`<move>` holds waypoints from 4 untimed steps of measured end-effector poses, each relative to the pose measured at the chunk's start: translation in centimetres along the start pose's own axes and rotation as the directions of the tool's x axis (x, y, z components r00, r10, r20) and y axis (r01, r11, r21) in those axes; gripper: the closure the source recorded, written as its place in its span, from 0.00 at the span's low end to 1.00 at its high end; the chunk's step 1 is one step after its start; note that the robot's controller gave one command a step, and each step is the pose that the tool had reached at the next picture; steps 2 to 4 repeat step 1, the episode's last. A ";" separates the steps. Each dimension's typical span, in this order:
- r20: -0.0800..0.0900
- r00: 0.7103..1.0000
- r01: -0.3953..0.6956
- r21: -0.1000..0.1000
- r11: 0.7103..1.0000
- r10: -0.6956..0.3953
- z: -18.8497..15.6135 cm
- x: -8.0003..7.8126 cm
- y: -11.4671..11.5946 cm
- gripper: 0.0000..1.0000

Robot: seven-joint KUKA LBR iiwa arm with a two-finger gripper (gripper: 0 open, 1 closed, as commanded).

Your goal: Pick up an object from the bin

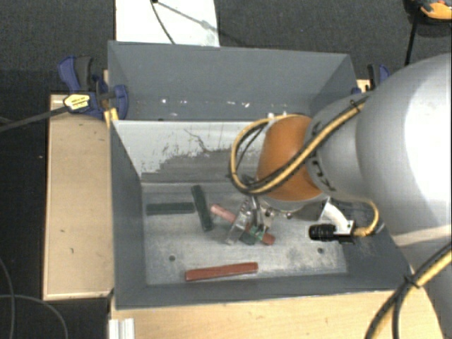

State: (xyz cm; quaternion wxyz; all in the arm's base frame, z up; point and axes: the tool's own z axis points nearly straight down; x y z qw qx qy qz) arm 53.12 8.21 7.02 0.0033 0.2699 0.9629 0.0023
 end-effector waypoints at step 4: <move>-0.004 1.000 0.000 0.003 1.000 0.000 -0.6 0.1 -0.1 1.00</move>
Offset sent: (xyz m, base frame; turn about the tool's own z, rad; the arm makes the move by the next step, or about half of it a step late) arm -0.0002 0.0000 0.1098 0.0000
